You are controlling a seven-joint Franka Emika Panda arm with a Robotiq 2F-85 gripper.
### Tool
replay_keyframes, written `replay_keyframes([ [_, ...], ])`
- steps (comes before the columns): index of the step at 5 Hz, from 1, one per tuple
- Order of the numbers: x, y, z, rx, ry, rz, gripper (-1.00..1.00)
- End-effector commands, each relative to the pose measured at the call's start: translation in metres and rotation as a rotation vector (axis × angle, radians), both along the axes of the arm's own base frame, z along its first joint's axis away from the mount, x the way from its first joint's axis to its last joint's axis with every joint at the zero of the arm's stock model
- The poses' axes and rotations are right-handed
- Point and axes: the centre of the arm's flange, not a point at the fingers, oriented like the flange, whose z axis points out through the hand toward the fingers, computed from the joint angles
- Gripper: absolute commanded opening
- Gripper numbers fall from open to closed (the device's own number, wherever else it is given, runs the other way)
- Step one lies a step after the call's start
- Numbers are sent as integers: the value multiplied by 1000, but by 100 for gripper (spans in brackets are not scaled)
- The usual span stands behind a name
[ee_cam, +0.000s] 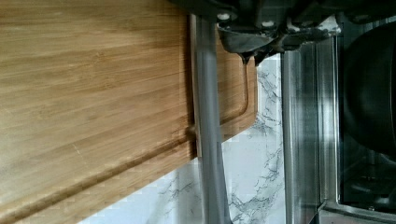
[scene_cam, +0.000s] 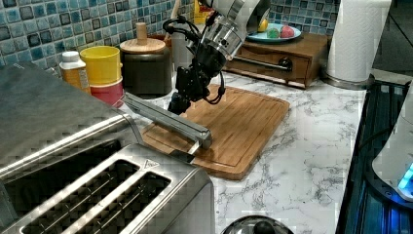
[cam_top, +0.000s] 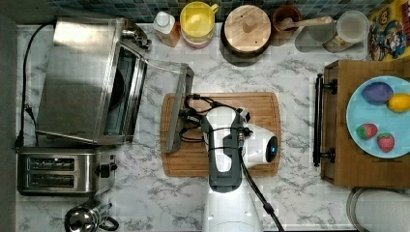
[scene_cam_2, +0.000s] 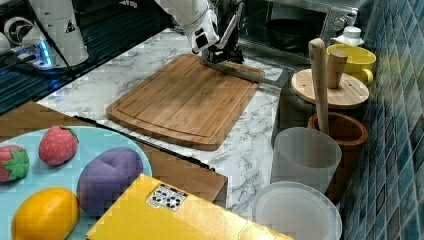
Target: Close the oven.
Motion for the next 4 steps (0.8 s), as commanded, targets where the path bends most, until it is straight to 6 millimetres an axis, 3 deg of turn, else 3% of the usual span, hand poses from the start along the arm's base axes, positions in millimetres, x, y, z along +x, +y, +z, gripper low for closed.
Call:
replay_keyframes([
  [1, 56, 171, 195, 48, -355, 322, -100],
  [3, 65, 205, 241, -52, -334, 351, -100],
  [4, 68, 229, 256, -197, -303, 337, -100],
])
